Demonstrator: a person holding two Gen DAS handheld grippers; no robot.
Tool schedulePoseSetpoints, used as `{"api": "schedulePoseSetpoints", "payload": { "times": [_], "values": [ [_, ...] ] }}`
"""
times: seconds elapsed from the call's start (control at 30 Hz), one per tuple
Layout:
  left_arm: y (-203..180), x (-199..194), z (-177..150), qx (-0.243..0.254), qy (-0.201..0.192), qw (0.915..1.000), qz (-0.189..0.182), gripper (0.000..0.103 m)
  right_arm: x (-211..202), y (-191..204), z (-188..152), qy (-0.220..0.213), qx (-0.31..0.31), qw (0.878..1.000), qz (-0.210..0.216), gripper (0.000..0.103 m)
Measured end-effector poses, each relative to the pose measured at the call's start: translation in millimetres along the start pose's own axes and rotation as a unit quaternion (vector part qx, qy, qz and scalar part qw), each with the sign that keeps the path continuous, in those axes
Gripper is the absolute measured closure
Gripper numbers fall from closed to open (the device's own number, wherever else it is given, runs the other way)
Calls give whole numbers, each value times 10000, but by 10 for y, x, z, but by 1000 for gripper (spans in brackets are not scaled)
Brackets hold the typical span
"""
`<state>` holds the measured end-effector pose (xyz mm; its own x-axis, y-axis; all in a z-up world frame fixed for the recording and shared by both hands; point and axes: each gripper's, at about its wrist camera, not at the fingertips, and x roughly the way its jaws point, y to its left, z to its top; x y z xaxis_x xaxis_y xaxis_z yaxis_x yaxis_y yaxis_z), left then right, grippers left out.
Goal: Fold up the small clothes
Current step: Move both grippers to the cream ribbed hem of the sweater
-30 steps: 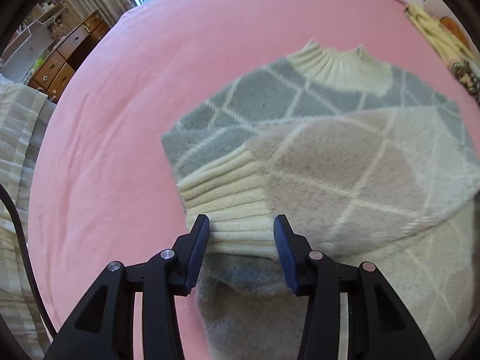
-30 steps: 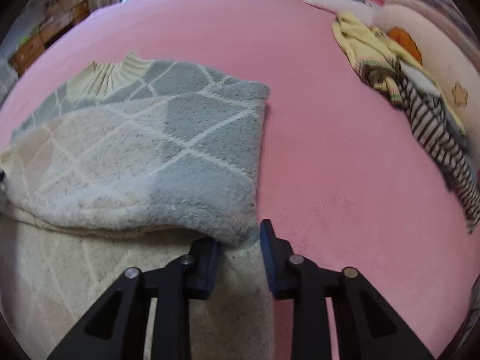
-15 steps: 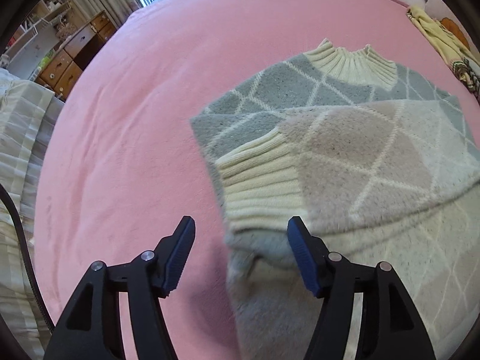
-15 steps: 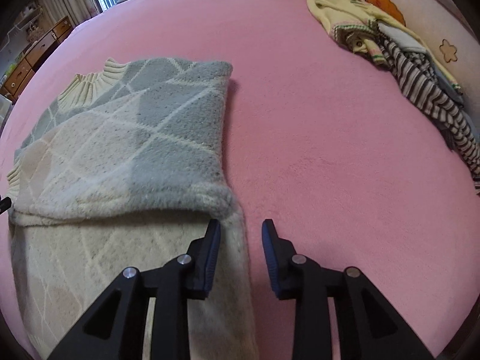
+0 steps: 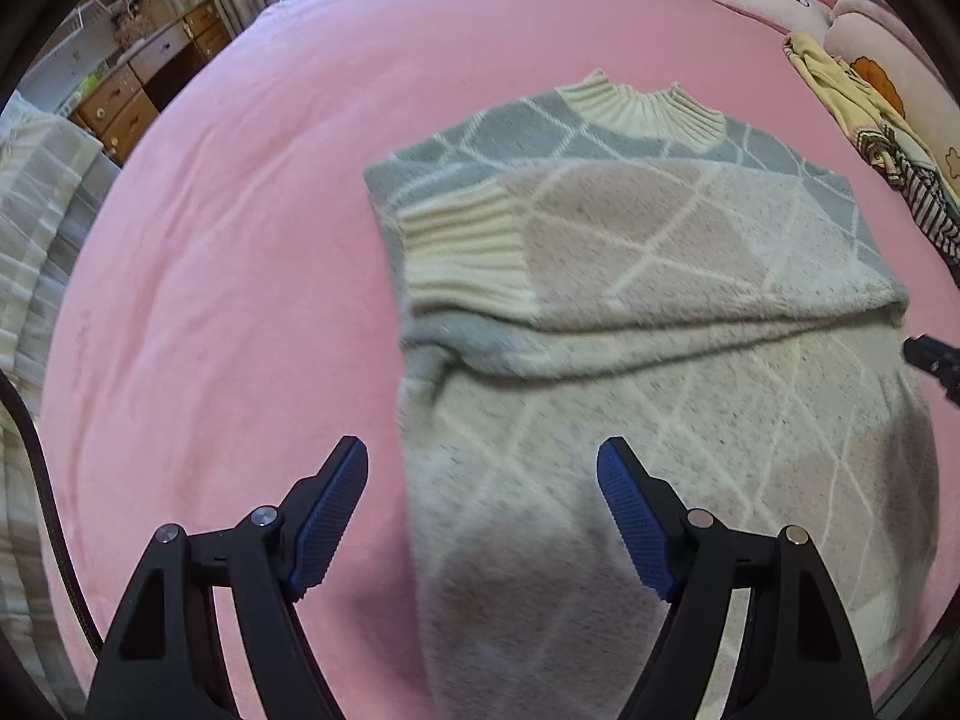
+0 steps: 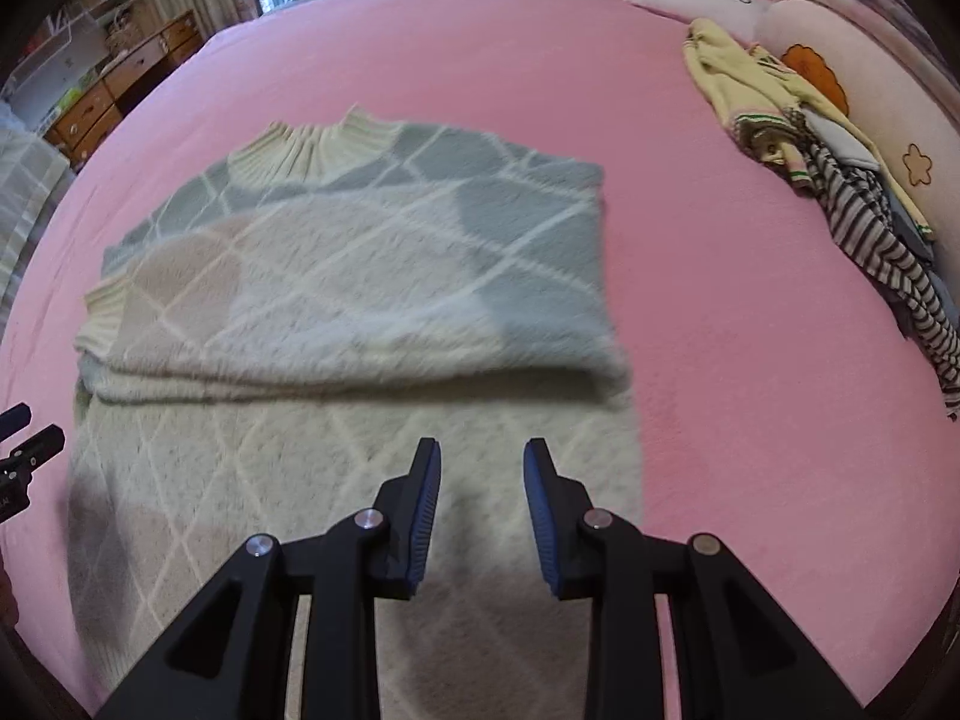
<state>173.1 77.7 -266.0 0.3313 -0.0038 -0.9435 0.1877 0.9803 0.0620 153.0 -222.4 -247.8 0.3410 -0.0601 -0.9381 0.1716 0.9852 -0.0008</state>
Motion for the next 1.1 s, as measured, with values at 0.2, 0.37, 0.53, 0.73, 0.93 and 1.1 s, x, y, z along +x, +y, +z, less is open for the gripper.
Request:
{"api": "schedulePoseSetpoints", "payload": {
  "times": [0.2, 0.37, 0.53, 0.73, 0.93, 1.1],
  "values": [
    [-176, 100, -186, 20, 159, 9997, -184, 25, 10, 118, -249, 251, -44, 9997, 51, 74],
    [-220, 163, -315, 118, 324, 9992, -223, 25, 32, 68, -437, 505, -5, 9987, 57, 74],
    [-191, 289, -521, 107, 615, 9980, -123, 25, 65, 6, -695, 744, -83, 9972, -10, 74],
    [-228, 249, -935, 406, 640, 9968, 268, 18, 33, -103, -1014, 842, -365, 9958, -1, 68],
    [-122, 114, -1383, 93, 883, 9957, 267, 18, -103, -191, -1343, 936, -699, 9931, 96, 66],
    [-52, -76, -1744, -150, 917, 9953, 283, 18, -271, -293, -1673, 1084, -956, 9894, 141, 66]
  ]
}}
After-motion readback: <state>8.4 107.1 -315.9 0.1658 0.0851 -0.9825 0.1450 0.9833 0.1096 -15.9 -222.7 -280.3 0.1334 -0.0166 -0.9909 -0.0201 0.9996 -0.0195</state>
